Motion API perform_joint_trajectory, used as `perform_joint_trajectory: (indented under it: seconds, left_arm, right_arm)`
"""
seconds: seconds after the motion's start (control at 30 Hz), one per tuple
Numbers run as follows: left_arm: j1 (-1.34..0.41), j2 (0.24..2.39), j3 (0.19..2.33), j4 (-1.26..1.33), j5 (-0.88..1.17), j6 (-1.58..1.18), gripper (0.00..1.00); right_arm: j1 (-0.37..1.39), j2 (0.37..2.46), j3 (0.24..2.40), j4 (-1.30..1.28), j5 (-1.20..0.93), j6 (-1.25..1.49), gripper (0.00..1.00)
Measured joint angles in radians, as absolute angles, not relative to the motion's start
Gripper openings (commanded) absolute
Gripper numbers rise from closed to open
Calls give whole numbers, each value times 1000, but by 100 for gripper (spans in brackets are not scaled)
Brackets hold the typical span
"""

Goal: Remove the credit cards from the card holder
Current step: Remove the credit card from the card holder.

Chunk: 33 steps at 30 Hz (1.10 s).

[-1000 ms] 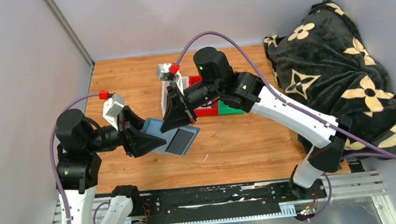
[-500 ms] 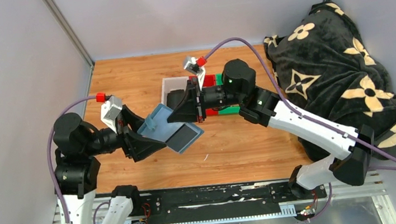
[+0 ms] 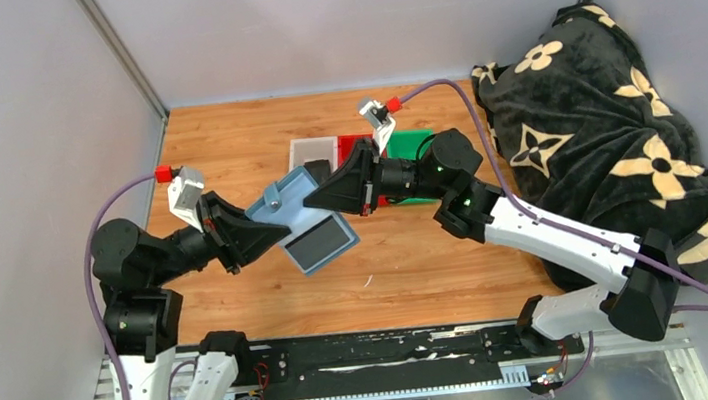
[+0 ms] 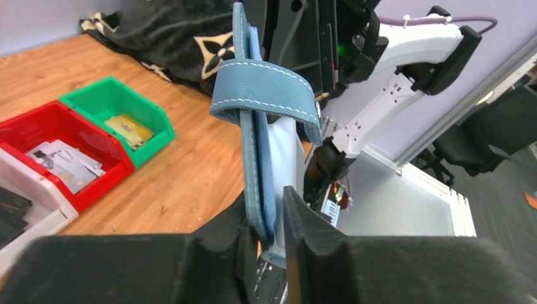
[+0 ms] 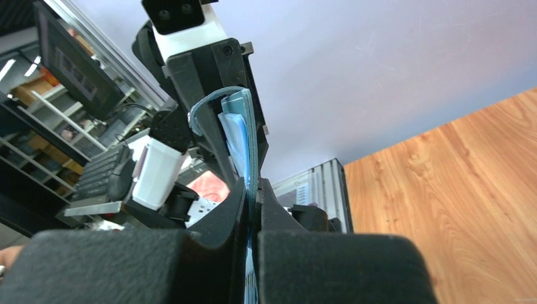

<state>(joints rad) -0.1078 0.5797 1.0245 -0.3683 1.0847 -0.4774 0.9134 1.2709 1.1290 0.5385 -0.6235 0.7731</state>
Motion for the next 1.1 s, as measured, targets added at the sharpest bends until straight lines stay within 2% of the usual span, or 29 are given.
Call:
perform_joint_trajectory:
  seconds: [0.13,0.23,0.3,0.4,0.53,0.73,0.93,1.0,1.1]
  left_arm:
    - [-108,572,1019,-324,1048,-509,0]
    - [-108,567,1019,-324,1035,-506,0]
    - [-108,567,1019,-323,1036,-503,0]
    - [-108,574,1019,-327,1060,-495,0]
    - [-108,604,1042,-403,1117,-425,0]
    - [-108,643,1074,-567,1160,-275,0]
    - [-108,665,1090,-665,1185,-184,0]
    - [-108,669,1090,-686,1190,-166,0]
    - [-108,671,1090,-696,1195,-152,0]
  right_arm:
    - [913,1278,1110,613,-624,832,11]
    - [913,1280,1107,632,-632,850,36]
    - [912,1280,1109,624,-661,841,43]
    - [904,1288,1146,548,-739,790,48]
    - [896,1344,1338,292,-877,601,56]
    - [896,1429,1621,-147,-973,273,61]
    - [905,1502,1747,-446,-986,38,62]
    - [918,1529,1782,-524,-976,-22,58]
    - [953,1575,1843,-615,-960,-95,46]
